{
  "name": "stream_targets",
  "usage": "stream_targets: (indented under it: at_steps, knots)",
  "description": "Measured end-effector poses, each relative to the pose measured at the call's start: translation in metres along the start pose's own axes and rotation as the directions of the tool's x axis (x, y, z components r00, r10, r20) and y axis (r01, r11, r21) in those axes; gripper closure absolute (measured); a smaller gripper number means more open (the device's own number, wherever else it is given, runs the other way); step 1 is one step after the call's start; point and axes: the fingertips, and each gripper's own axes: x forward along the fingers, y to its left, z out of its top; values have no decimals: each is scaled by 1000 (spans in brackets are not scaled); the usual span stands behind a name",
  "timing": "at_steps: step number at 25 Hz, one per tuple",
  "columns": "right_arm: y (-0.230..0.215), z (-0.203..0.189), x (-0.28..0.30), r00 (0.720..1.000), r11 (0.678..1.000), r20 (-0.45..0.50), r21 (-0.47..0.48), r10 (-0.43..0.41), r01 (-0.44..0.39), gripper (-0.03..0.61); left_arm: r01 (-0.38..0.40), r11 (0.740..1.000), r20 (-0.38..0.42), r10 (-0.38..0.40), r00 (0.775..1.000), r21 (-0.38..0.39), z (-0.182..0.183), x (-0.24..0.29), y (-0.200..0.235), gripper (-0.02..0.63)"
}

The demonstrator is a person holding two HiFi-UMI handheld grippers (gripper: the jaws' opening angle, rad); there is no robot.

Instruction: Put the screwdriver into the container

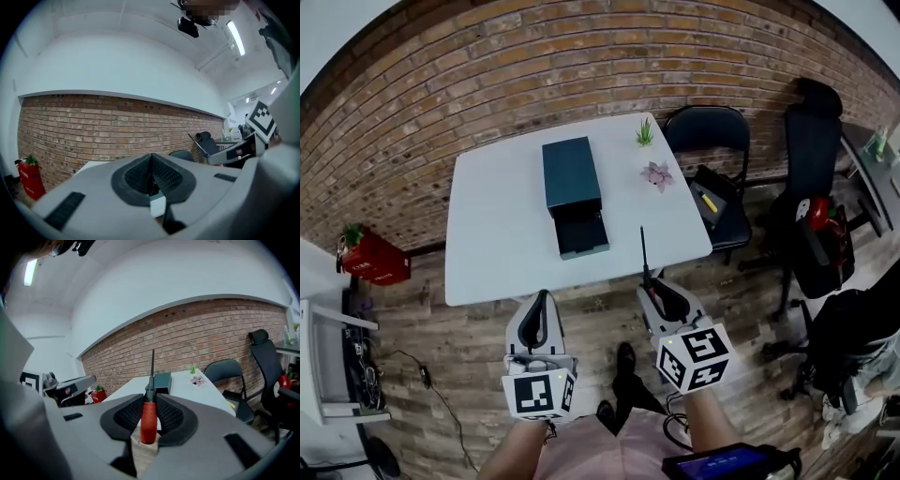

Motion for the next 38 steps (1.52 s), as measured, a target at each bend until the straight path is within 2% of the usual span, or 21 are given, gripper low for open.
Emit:
stream_targets:
  at_steps: [6, 11, 16, 21, 30, 34, 38]
  knots:
    - [-19, 31, 49, 997, 997, -11, -23, 73, -74, 489, -52, 998, 26, 51, 998, 20, 21, 57, 7, 603]
    - [-20, 64, 79, 992, 990, -1, -61, 126, -126, 489, -97, 995, 67, 94, 993, 38, 45, 78, 18, 603]
    - [-14, 87, 101, 991, 985, 0, -107, 136, -135, 489, -133, 991, 91, 131, 987, 17, 51, 89, 43, 603]
    - [-10, 92, 132, 993, 985, -31, -127, 117, -120, 489, -119, 993, 93, 119, 988, -1, 47, 111, 67, 603]
    - [-3, 51, 168, 978, 982, -184, -138, 99, -125, 489, -106, 994, 35, 107, 994, -31, 24, 124, 91, 603]
    - [-4, 19, 176, 956, 981, -282, -147, 81, -127, 489, -100, 994, 6, 101, 995, -45, 10, 127, 96, 603]
    - [-6, -13, 180, 922, 976, -383, -172, 57, -132, 489, -98, 993, -24, 96, 995, -63, -6, 129, 99, 603]
